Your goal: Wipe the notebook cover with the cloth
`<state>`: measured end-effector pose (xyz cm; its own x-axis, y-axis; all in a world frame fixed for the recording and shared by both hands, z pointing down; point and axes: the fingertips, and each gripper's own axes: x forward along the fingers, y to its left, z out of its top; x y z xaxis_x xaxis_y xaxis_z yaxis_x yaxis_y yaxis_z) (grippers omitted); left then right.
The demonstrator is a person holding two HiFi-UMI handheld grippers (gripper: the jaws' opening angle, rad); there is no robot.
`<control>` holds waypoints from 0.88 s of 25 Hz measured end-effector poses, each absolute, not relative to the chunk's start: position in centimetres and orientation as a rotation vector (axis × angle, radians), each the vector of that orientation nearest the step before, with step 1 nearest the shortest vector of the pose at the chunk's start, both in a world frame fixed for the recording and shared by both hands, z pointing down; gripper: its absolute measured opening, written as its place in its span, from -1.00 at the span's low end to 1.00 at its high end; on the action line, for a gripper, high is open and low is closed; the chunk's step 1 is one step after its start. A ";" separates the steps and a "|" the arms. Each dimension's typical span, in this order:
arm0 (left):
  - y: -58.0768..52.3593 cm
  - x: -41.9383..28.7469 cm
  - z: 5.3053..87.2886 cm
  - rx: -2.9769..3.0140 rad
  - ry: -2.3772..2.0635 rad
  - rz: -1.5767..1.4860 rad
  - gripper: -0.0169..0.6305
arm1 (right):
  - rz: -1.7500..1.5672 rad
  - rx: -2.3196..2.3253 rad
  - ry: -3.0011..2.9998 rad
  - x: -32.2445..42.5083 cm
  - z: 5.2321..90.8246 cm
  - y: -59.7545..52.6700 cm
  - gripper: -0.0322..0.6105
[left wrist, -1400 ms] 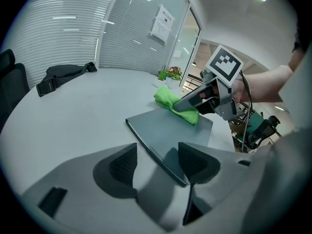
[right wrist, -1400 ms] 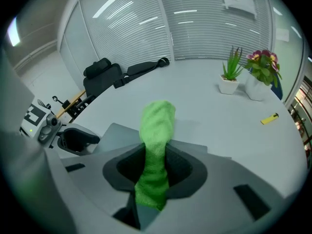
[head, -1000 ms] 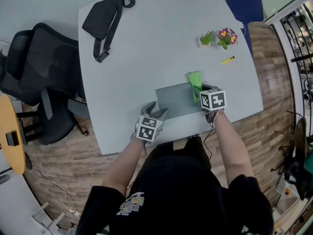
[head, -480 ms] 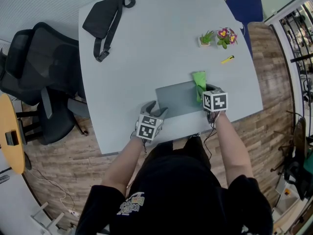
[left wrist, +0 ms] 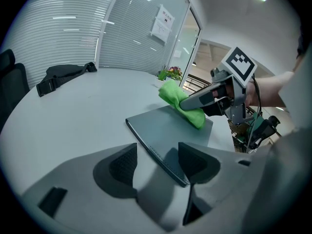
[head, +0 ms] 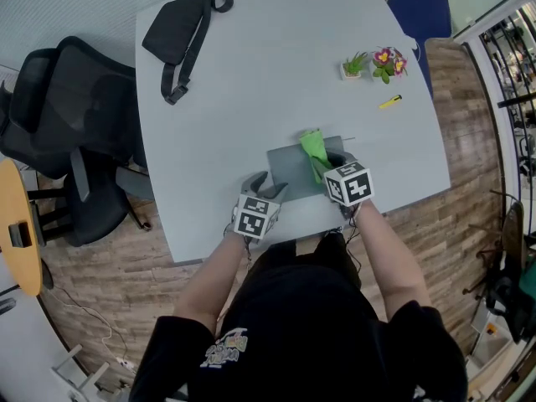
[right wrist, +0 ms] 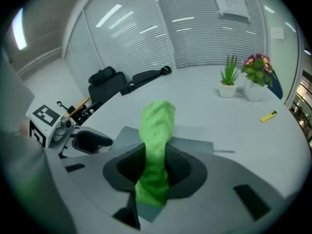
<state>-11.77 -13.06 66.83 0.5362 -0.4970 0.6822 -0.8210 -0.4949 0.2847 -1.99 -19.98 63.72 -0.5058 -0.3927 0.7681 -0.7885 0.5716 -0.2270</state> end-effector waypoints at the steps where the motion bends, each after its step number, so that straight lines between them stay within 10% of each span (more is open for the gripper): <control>1: -13.1 -11.8 66.8 2.179 -1.062 0.708 -0.15 | 0.748 0.905 -2.141 -2.9 63.7 -19.5 -0.55; 22: -13.1 -11.8 66.9 2.190 -1.067 0.717 -0.15 | 0.714 0.524 -2.127 -10.2 65.6 -14.7 -0.55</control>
